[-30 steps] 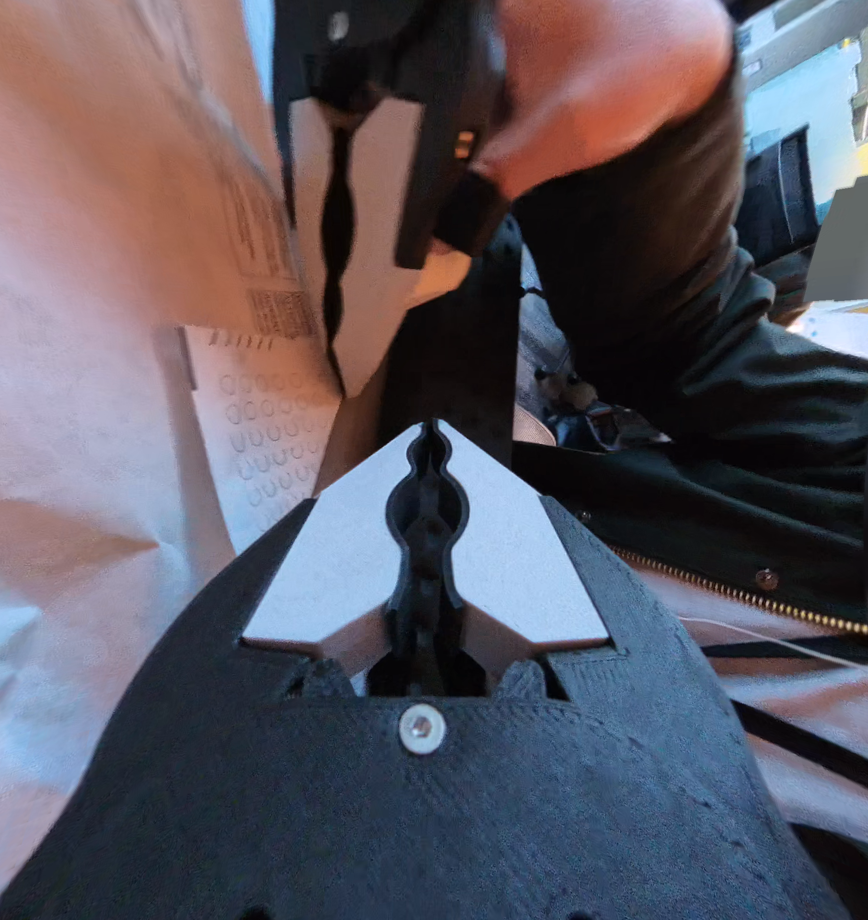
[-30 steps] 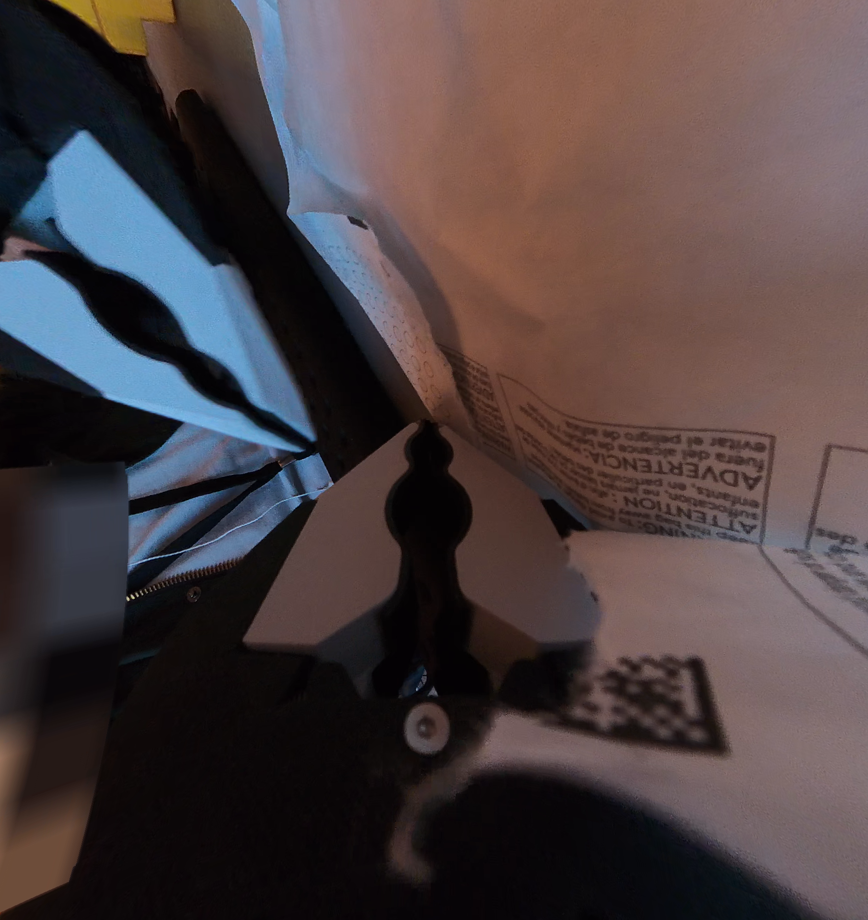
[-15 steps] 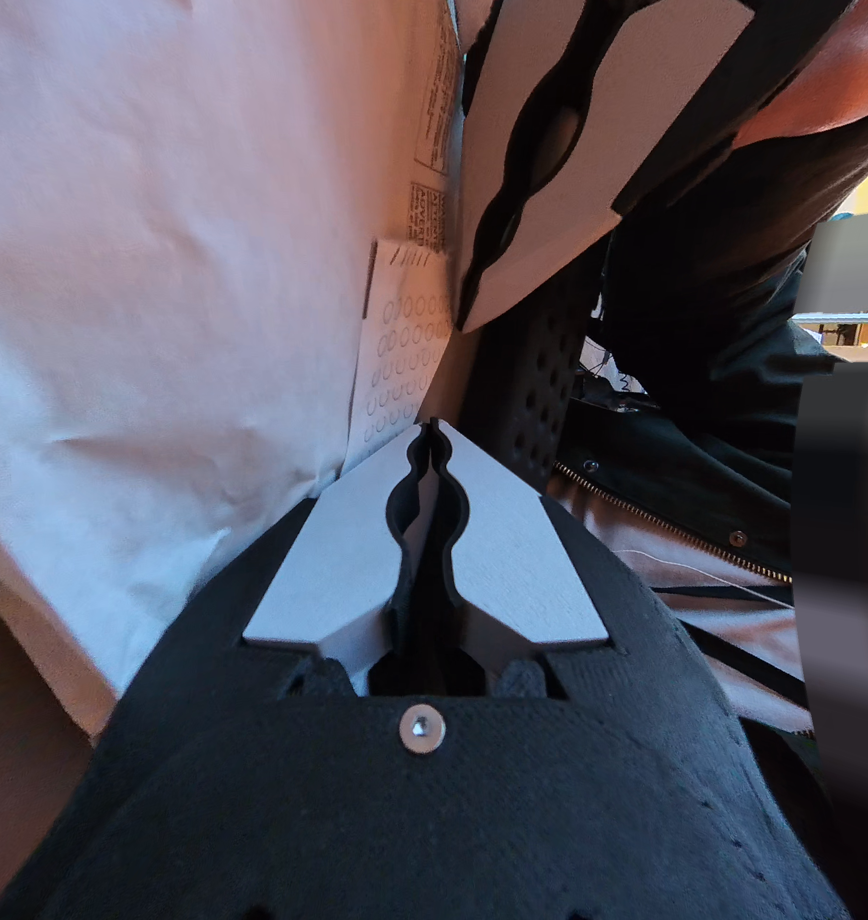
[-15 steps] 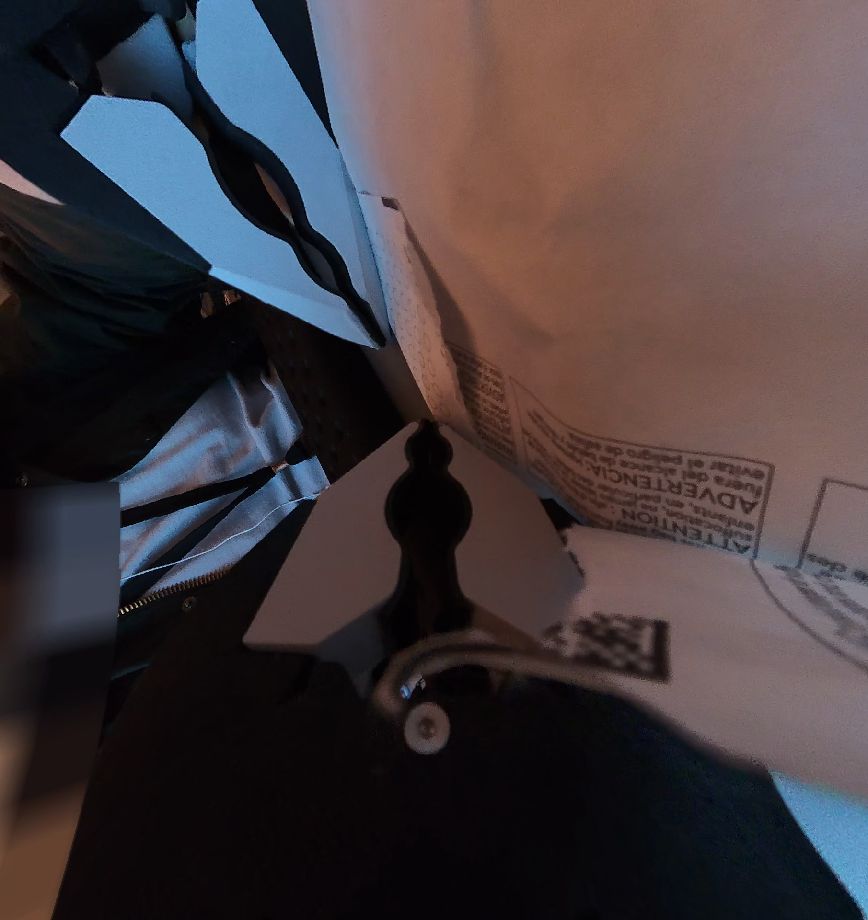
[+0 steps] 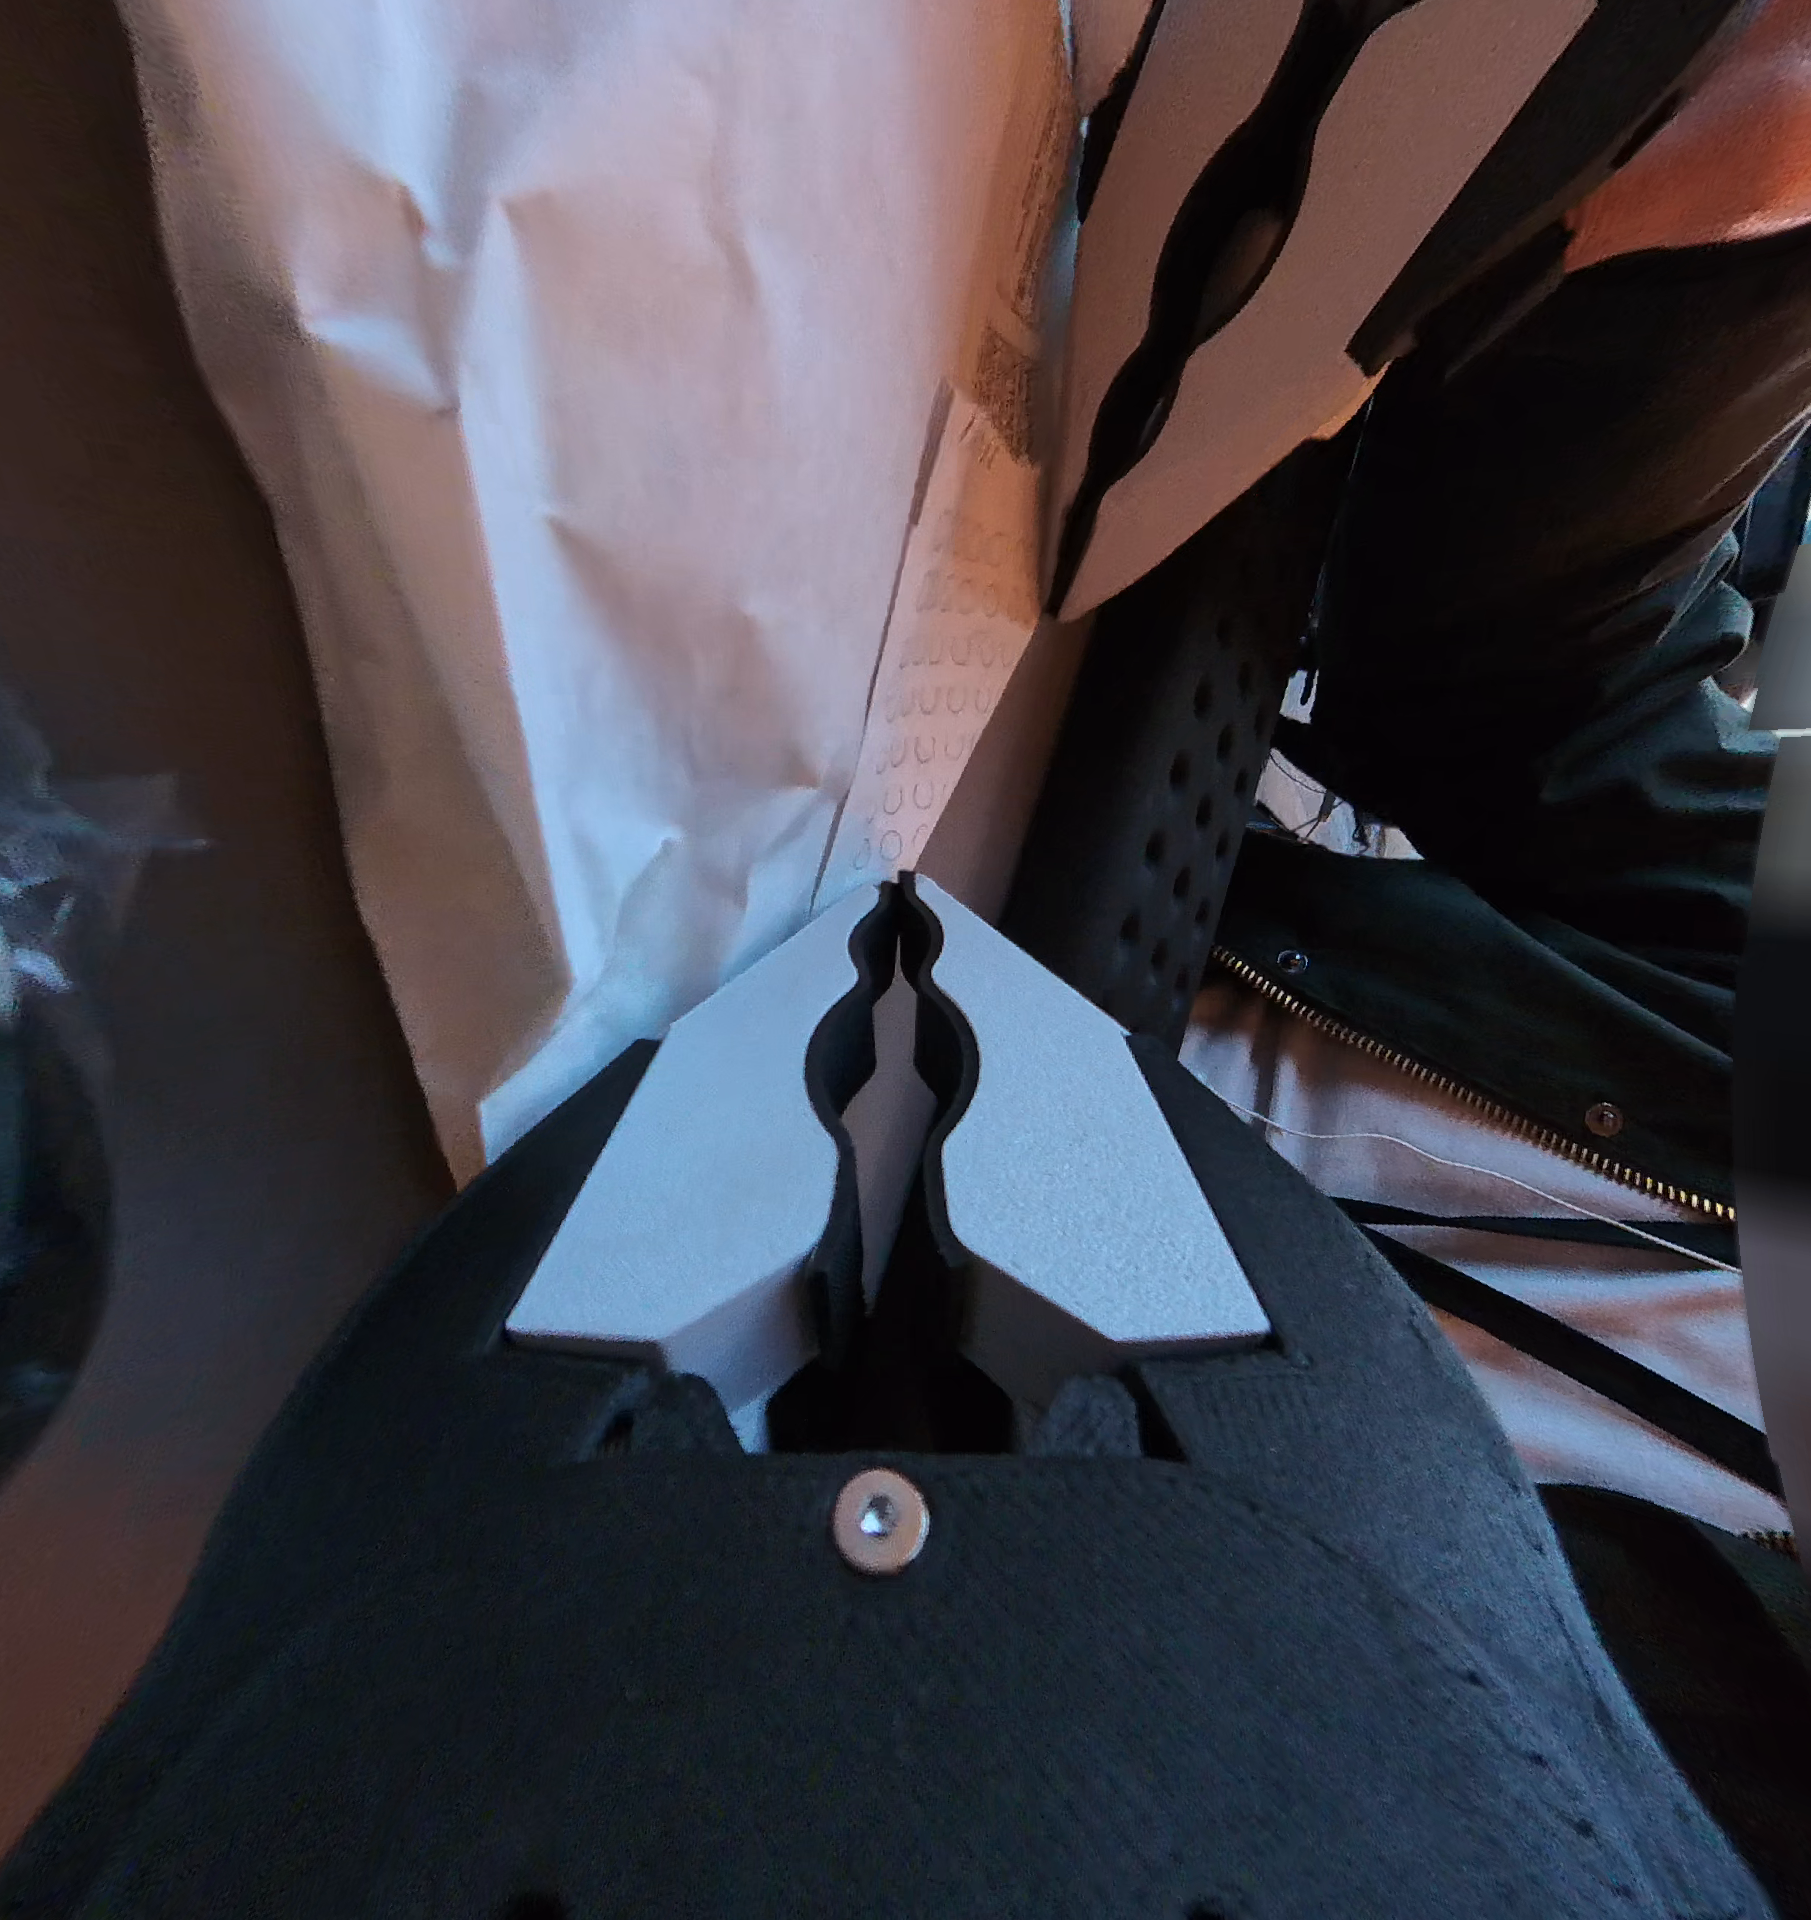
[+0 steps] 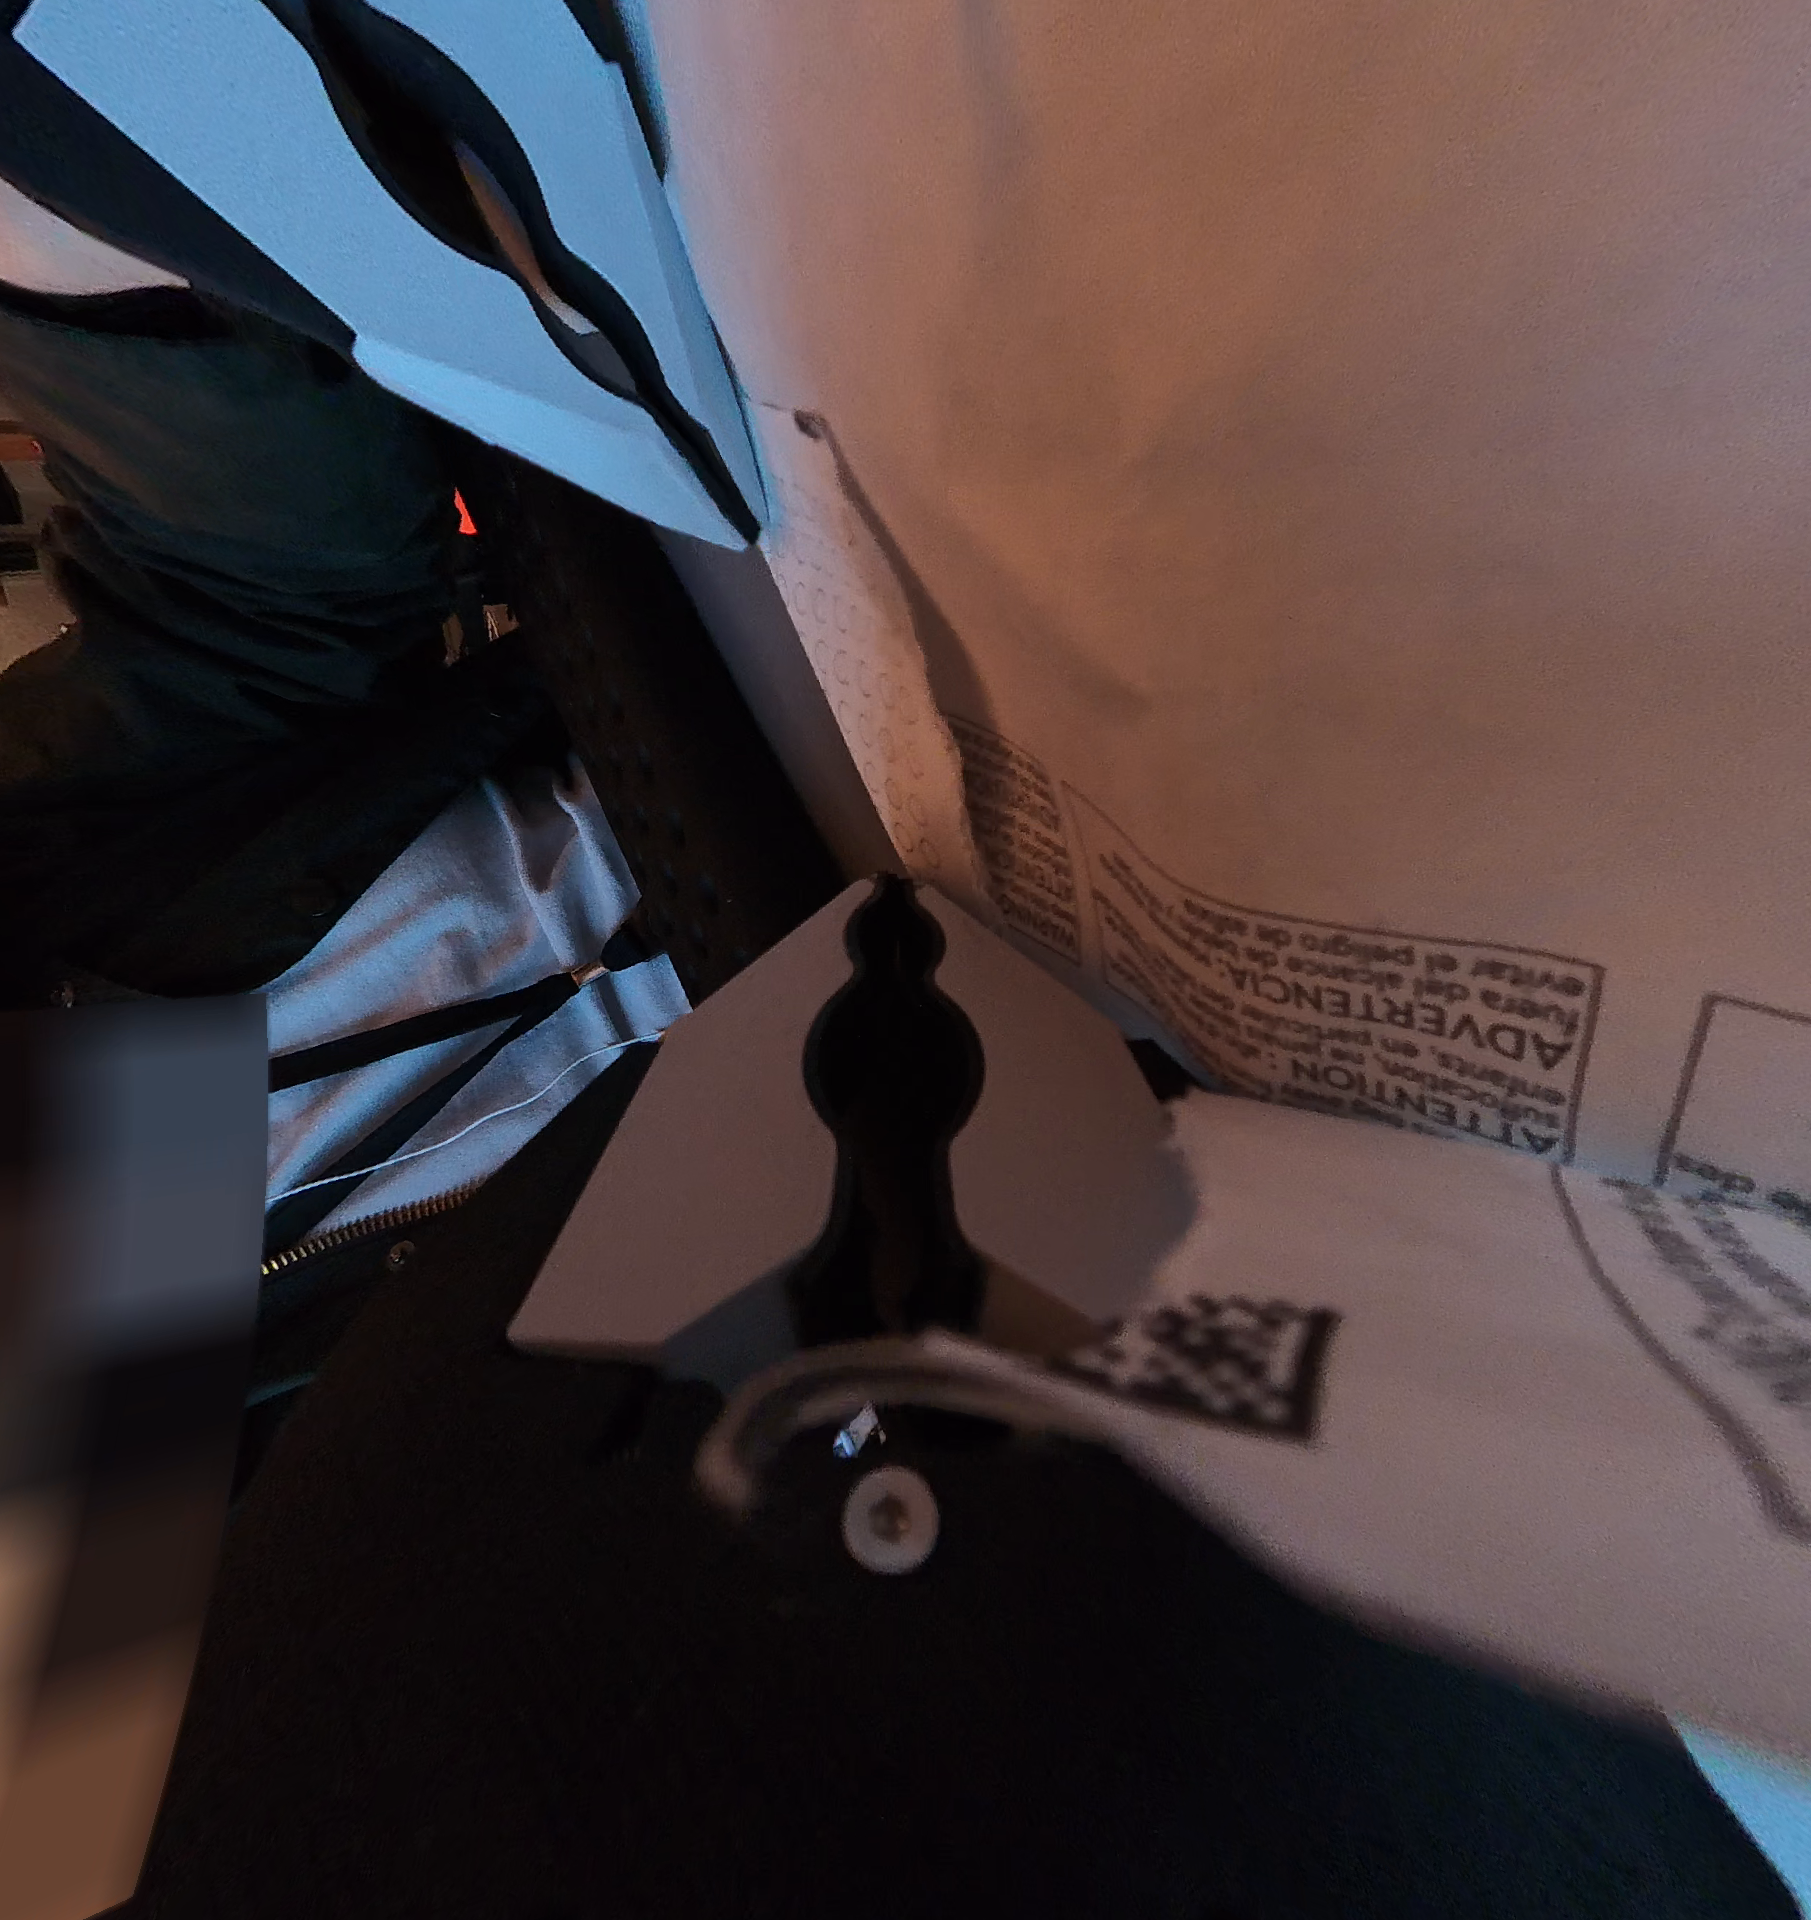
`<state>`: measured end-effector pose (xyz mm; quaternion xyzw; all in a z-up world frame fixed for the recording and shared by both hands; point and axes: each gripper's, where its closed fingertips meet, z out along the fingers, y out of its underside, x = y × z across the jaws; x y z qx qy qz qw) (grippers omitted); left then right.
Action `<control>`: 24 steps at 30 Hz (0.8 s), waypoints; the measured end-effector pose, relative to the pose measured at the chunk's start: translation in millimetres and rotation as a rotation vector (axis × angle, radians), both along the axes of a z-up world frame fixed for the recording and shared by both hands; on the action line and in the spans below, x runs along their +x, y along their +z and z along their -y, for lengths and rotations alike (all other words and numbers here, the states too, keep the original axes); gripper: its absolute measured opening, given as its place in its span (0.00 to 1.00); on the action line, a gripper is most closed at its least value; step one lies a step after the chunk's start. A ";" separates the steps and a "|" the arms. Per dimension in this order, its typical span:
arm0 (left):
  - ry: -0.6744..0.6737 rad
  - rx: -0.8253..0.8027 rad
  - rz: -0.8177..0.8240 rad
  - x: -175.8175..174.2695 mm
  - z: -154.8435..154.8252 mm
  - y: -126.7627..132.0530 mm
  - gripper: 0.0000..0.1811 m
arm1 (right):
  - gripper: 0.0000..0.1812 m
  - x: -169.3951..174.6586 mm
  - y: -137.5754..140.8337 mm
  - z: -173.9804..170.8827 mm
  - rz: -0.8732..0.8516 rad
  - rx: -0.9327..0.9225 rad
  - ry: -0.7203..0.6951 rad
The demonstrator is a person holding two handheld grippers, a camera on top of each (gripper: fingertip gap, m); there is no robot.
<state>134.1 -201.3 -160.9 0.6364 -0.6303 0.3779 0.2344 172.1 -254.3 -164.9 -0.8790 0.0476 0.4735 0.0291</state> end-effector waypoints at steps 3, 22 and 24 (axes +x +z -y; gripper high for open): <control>-0.009 -0.018 0.007 -3.2 0.4 0.3 0.00 | 0.00 -0.1 0.1 0.1 -0.003 -0.002 0.000; -0.018 -0.033 0.041 -11.1 4.8 0.8 0.00 | 0.58 -0.8 0.4 1.4 -0.013 -0.010 0.012; -0.018 -0.039 0.038 -13.5 5.8 0.9 0.00 | 0.59 -1.0 0.5 1.6 -0.016 -0.011 0.013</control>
